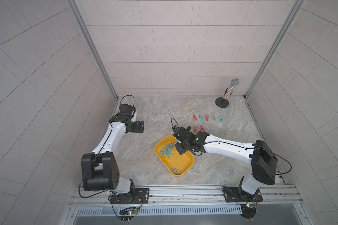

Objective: Take the clothespins out of the storage box
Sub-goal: Pick up the clothespin from the storage box, then place the clothespin at the center of the board.

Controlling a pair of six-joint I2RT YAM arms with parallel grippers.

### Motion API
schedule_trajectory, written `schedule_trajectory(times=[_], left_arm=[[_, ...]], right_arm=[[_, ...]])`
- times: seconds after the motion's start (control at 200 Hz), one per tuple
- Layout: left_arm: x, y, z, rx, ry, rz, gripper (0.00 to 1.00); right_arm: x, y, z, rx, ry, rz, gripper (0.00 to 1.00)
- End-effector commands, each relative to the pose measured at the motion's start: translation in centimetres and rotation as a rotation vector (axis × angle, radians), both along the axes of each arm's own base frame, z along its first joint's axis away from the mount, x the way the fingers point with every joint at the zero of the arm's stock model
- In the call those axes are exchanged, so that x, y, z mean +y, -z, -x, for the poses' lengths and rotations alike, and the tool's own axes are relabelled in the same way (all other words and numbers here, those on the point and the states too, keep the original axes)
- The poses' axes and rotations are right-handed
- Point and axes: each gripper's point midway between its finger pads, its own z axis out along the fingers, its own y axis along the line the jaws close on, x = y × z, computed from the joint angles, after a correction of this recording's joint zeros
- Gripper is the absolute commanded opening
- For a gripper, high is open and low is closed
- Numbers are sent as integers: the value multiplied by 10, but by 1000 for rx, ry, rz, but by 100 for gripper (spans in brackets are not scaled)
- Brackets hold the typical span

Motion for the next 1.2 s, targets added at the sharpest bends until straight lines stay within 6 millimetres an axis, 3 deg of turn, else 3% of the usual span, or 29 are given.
schedule_trajectory(times=[0.0, 0.4, 0.946, 1.196], left_arm=[[1, 0, 3, 6, -1, 4, 99], [1, 0, 3, 4, -3, 2, 99], [-1, 1, 3, 15, 5, 16, 99], [-2, 2, 3, 17, 6, 17, 99]], right_arm=[[-23, -10, -14, -32, 67, 3, 0], [-87, -2, -46, 2, 243, 32, 0], [-178, 41, -74, 153, 467, 26, 0], [-204, 56, -85, 224, 534, 13, 0]])
